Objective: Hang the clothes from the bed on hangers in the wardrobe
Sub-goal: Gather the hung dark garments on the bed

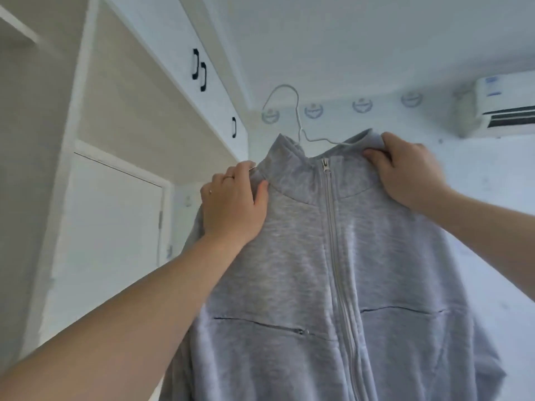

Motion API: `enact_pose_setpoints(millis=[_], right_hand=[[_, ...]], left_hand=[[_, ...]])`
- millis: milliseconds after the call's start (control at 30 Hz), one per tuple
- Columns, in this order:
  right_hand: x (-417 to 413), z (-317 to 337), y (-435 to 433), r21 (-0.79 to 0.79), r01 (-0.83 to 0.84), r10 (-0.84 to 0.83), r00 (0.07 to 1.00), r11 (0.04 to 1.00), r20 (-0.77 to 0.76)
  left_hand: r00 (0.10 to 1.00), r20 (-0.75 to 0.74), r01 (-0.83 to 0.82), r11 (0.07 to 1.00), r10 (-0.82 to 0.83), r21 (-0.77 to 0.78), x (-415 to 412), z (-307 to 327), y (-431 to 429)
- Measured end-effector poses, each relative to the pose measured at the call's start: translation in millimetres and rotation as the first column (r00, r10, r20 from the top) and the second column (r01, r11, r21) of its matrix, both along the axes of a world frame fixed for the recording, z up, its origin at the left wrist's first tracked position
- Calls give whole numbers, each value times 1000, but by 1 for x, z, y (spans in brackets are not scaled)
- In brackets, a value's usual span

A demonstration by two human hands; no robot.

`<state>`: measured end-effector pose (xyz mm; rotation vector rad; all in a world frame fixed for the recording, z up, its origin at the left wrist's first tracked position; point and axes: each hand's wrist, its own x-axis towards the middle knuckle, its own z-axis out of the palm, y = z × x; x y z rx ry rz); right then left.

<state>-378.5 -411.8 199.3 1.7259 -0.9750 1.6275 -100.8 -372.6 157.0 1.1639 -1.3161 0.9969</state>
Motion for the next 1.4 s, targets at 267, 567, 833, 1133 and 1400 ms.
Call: enact_pose_setpoints(millis=[267,567,833,1133,1400], right_hand=[[-181,-92,-17,232,291,-288,956,928,-48],[-284,-267,-59,664,216,-317,948,715,33],[-320,-375,-141,826,109,-433,885,553,173],[-359,-484,-199,927,46,-649,727,372,224],[-422,-553,-218,980,9,-779,608,200,153]], left_hand=[[895,-114,446,856,-432,260,-170,-85,-145],[771,-189,610,622,-608,491,-292,-244,-280],[619,-169,654,383,-767,653,-364,-337,-419],[465,-198,598,142,-863,789,-455,-441,-522],[437,-171,496,78,-883,865,-553,-502,-560]])
